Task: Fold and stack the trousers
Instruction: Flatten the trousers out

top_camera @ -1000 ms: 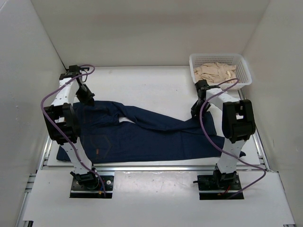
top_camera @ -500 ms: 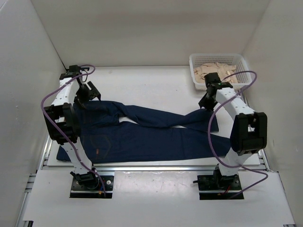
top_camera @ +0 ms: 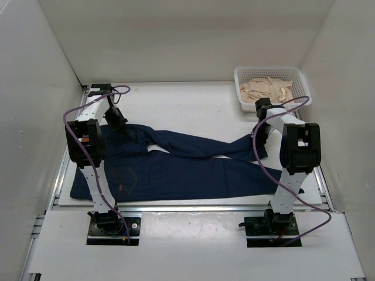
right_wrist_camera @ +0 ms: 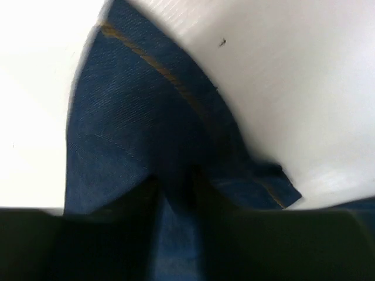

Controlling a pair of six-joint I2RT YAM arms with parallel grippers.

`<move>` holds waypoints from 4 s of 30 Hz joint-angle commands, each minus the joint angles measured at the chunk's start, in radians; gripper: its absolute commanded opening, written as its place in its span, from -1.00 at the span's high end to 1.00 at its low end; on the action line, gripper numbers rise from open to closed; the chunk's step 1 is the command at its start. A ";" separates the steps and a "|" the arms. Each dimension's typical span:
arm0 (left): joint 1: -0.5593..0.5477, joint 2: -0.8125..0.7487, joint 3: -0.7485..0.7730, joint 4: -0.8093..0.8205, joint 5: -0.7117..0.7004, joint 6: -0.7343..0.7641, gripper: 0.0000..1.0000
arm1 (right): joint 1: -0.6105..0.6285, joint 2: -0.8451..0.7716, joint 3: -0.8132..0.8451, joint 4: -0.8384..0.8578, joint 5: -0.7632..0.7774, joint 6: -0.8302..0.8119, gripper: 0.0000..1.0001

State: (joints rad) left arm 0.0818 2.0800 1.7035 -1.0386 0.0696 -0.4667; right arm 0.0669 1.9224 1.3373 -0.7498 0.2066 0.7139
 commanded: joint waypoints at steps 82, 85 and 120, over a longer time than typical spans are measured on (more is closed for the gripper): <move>0.024 -0.192 0.056 -0.012 0.075 0.016 0.79 | -0.308 -0.746 -0.546 0.330 -0.061 -0.019 -0.51; 0.024 -0.201 0.056 -0.012 0.065 0.016 0.79 | -0.308 -0.735 -0.511 0.319 -0.036 0.010 -0.37; 0.185 0.086 0.302 -0.141 -0.112 -0.046 -0.42 | -0.291 0.128 0.305 -0.051 -0.113 -0.103 -0.03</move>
State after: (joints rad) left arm 0.2623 2.0903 1.9308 -1.1130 0.0071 -0.4969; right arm -0.2096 1.9926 1.5417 -0.7269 0.0586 0.6041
